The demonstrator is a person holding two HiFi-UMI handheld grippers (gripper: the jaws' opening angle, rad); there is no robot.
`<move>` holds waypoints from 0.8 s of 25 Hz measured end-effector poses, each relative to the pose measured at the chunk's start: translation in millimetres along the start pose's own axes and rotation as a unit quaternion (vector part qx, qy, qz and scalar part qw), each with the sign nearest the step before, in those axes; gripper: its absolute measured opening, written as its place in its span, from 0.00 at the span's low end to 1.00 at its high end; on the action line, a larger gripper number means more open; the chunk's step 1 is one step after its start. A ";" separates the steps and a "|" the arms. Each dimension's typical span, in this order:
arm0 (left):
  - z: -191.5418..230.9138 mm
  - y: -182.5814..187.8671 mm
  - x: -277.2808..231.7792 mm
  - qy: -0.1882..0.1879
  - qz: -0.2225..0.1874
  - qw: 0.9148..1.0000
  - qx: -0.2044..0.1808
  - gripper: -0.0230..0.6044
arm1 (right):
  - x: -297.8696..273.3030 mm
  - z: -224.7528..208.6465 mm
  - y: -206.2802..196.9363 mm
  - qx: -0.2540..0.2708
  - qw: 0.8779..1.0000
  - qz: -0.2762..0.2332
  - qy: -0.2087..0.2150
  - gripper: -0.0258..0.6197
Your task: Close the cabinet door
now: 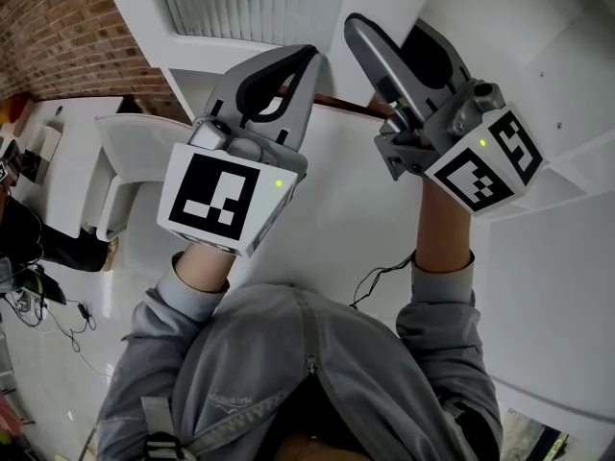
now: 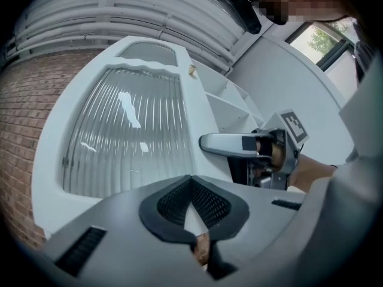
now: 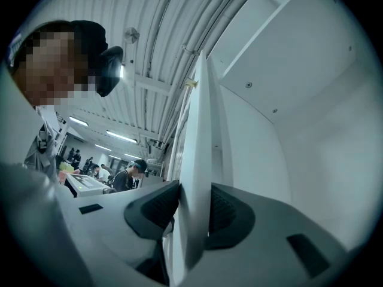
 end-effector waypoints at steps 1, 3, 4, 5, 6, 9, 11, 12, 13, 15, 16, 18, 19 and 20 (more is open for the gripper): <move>0.4 0.3 -1.3 -0.001 -0.002 1.000 0.001 0.05 | -0.4 -0.1 0.8 -0.001 1.000 0.001 0.001 0.25; 2.1 1.5 -2.9 -0.003 -0.005 1.000 0.002 0.05 | -1.6 -0.1 2.3 -0.005 1.000 0.003 0.002 0.25; 3.1 2.1 -3.4 -0.004 -0.005 1.000 0.003 0.05 | -2.4 -0.1 2.9 -0.009 1.000 0.004 0.002 0.25; 4.1 2.5 -3.8 -0.005 -0.006 1.000 0.004 0.05 | -3.0 0.0 3.4 -0.013 1.000 0.004 0.002 0.25; 4.7 2.5 -4.1 -0.006 -0.008 1.000 0.004 0.05 | -3.1 0.1 3.6 -0.017 1.000 0.004 -0.001 0.25; 3.7 1.7 -4.4 -0.008 -0.011 1.000 0.004 0.05 | 1.1 1.0 3.2 -0.016 1.000 -0.004 -0.024 0.28; 2.6 0.6 -5.8 -0.009 -0.011 1.000 0.002 0.05 | 6.4 -0.4 2.4 -0.015 0.999 -0.010 -0.041 0.28; 2.6 0.0 -6.8 -0.010 -0.011 1.000 0.002 0.05 | 8.9 -1.6 2.2 -0.014 0.999 -0.012 -0.048 0.28; 3.3 -0.6 -7.6 -0.011 -0.012 1.000 0.002 0.05 | 10.7 -2.6 2.2 -0.012 0.998 -0.014 -0.055 0.28; 6.4 -1.3 -8.4 -0.014 -0.013 1.000 0.003 0.05 | 11.8 -3.3 2.9 -0.005 0.998 -0.014 -0.067 0.28; 8.1 -1.2 -8.5 -0.015 -0.013 1.000 0.004 0.05 | 11.9 -3.3 3.5 -0.002 0.997 -0.013 -0.073 0.28; 10.3 -0.7 -9.2 -0.018 -0.011 1.000 0.004 0.05 | 14.1 -3.5 4.9 0.001 0.996 -0.015 -0.087 0.28; 10.6 -0.6 -9.6 -0.019 -0.011 1.000 0.003 0.05 | 16.4 -3.9 5.0 0.002 0.995 -0.017 -0.094 0.28; 10.6 -0.9 -10.2 -0.021 -0.011 1.000 0.003 0.05 | 18.9 -4.5 4.5 0.002 0.995 -0.017 -0.101 0.28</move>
Point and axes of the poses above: the fingertips, and each gripper's own axes: x backward along the fingers, z to its left, y out of its top, the point moved 6 cm from there along x, backward along the fingers, and after that the axes turned 5 degrees about -x, right-handed, at the moved point
